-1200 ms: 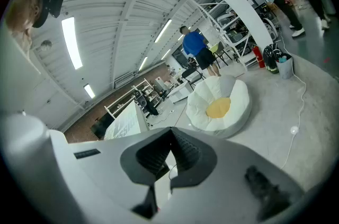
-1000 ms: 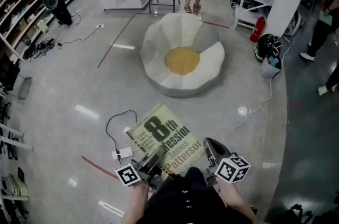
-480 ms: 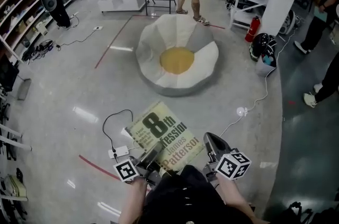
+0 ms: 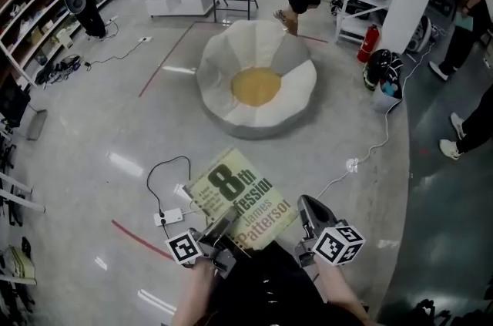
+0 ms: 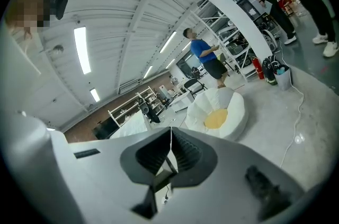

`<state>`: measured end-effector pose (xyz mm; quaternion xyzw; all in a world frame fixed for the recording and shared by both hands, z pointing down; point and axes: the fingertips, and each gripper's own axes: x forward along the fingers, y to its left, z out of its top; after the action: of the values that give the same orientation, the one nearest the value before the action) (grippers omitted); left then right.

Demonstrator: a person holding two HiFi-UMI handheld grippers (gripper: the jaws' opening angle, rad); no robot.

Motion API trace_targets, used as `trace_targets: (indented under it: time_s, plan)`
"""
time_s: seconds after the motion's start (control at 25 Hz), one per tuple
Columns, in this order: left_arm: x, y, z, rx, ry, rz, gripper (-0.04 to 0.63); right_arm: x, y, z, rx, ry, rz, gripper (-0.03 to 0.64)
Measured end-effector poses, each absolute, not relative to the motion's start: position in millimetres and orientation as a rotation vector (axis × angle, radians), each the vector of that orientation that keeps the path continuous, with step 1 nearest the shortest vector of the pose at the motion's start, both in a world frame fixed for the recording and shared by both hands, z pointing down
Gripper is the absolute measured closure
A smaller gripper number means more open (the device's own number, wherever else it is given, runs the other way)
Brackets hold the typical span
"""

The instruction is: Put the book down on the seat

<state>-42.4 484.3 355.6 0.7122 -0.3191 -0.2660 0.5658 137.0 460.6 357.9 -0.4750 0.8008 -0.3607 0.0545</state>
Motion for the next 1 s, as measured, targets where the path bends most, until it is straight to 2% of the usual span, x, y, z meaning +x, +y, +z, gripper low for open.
trace_targets:
  time_s: [0.48, 1.0]
  plan:
    - [-39.9, 477.1, 366.2, 1.676, -0.770, -0.630, 0.437, 146.1, 455.8, 371.4, -1.497, 2.463, -1.073, 0.603]
    - [-43.8, 467.6, 379.5, 1.644, -0.706, -0.610, 0.437, 123.7, 450.4, 377.1, -1.505, 2.469, -1.096, 0.603]
